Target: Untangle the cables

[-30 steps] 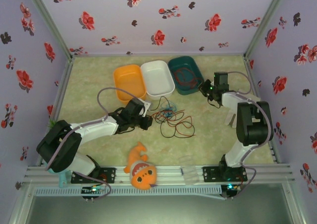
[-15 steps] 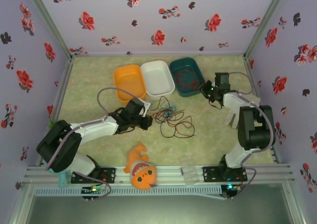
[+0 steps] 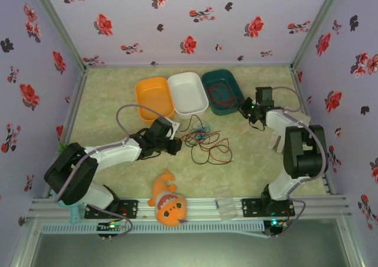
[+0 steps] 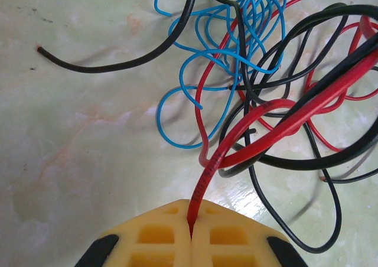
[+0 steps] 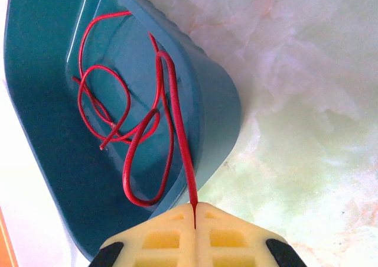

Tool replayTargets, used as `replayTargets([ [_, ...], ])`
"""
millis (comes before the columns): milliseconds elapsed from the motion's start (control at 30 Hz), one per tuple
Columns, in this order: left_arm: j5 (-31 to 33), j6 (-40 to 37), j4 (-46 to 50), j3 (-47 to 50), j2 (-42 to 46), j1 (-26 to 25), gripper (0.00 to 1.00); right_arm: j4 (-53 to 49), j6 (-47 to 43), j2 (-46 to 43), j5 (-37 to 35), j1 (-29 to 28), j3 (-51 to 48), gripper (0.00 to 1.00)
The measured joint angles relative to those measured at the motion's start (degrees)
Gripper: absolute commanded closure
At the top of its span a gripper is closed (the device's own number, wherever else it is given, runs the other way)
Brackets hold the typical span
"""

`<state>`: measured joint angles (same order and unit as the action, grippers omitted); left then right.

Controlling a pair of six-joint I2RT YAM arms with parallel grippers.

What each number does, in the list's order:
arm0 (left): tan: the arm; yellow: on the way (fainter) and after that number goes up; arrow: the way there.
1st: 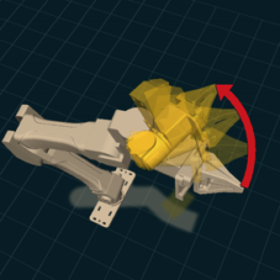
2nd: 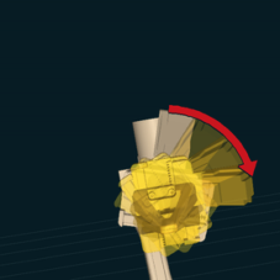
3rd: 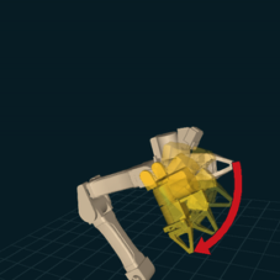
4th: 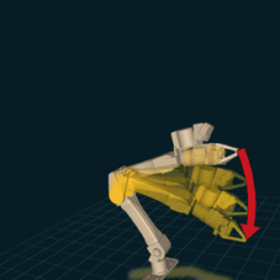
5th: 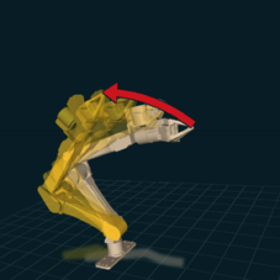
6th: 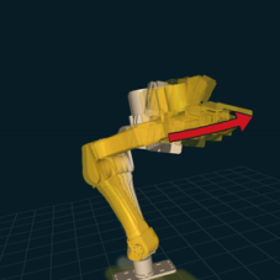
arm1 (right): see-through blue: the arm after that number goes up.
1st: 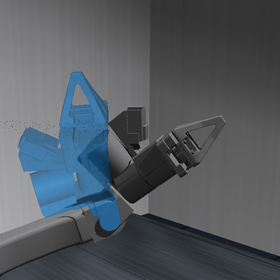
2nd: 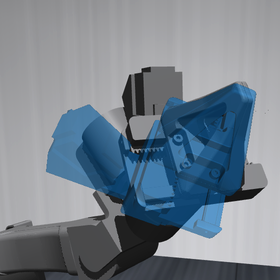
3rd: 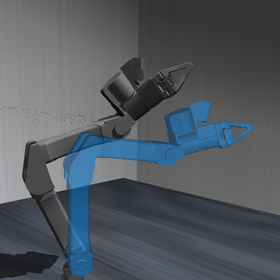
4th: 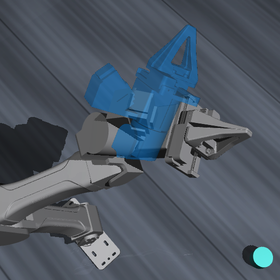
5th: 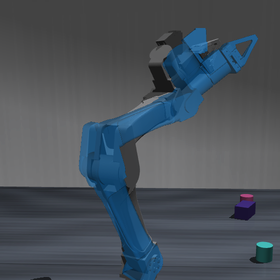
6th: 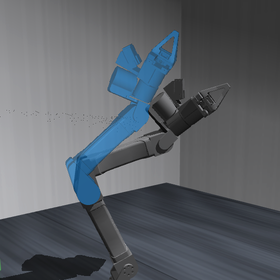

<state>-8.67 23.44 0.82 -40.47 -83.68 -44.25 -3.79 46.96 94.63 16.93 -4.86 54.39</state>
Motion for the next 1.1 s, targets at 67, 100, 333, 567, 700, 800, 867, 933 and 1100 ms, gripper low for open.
replayTargets([
  [67,0.0,0.0,0.0,0.0,0.0,0.0,1.0,-0.5,0.0,0.0,0.0,0.0,0.3,1.0],
  [100,0.0,0.0,0.0,0.0,0.0,0.0,1.0,-0.5,0.0,0.0,0.0,0.0,0.3,1.0],
  [333,0.0,0.0,-0.1,0.0,0.0,0.0,1.0,-2.2,0.0,-0.1,0.0,0.0,0.7,1.0],
  [567,0.0,0.0,-0.1,0.0,0.0,0.0,1.0,-4.8,-0.5,-2.5,0.0,-0.5,1.2,1.0],
  [700,0.0,0.0,-0.1,0.0,0.0,0.0,1.0,-5.9,-1.5,-3.1,0.0,-1.4,4.0,1.0],
  [800,0.0,0.0,-0.1,0.0,0.0,0.0,1.0,-7.3,-2.6,-2.8,0.0,-2.2,7.1,1.0],
  [867,0.0,0.0,-0.1,0.0,0.0,0.0,1.0,-8.3,-3.5,-1.3,0.0,-2.9,10.4,1.0],
  [933,0.0,0.0,-0.1,0.0,0.0,0.0,1.0,-8.9,-4.1,1.1,0.1,-3.6,13.9,1.0],
  [1100,0.0,0.0,-0.1,-0.2,0.0,0.0,1.0,-12.3,-6.3,10.4,0.0,-5.2,24.5,1.0],
])
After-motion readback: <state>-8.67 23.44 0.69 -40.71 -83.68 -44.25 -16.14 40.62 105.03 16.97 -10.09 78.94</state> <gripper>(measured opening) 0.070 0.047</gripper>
